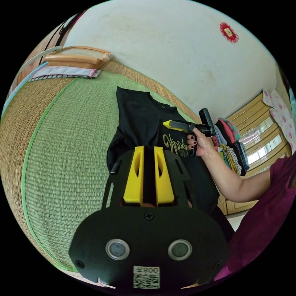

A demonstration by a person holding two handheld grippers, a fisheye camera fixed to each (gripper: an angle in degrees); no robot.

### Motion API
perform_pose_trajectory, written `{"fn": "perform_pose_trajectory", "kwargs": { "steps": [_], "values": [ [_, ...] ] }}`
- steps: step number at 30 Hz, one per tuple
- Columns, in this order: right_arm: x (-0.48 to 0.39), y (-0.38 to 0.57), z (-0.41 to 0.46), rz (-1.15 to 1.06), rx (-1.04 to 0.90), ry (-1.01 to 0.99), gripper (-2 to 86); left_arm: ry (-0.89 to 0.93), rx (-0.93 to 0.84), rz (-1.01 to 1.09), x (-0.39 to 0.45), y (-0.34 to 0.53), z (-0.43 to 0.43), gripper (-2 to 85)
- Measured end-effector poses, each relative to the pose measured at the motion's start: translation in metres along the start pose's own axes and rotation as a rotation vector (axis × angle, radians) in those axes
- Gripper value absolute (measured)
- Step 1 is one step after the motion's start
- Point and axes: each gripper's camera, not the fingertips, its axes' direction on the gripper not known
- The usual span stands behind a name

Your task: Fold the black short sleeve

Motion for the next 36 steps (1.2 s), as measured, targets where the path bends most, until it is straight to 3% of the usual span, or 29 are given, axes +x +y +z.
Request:
{"fn": "perform_pose_trajectory", "kwargs": {
  "steps": [9,17,30,36],
  "values": [
    [-0.071,-0.037,0.028,-0.242,0.028,0.051,0.0,-0.173,-0.067,0.06,0.005,-0.048,0.011,2.8],
    [-0.103,-0.085,0.126,-0.377,-0.158,0.241,0.1,-0.196,-0.085,0.015,-0.002,-0.065,0.014,0.3],
    [-0.075,-0.082,0.103,-0.311,-0.131,0.207,0.1,-0.192,-0.049,0.02,0.007,-0.103,0.004,0.3],
    [-0.059,-0.049,0.045,-0.308,0.006,0.159,0.1,-0.18,-0.061,0.065,0.011,-0.129,0.007,0.2]
  ]
}}
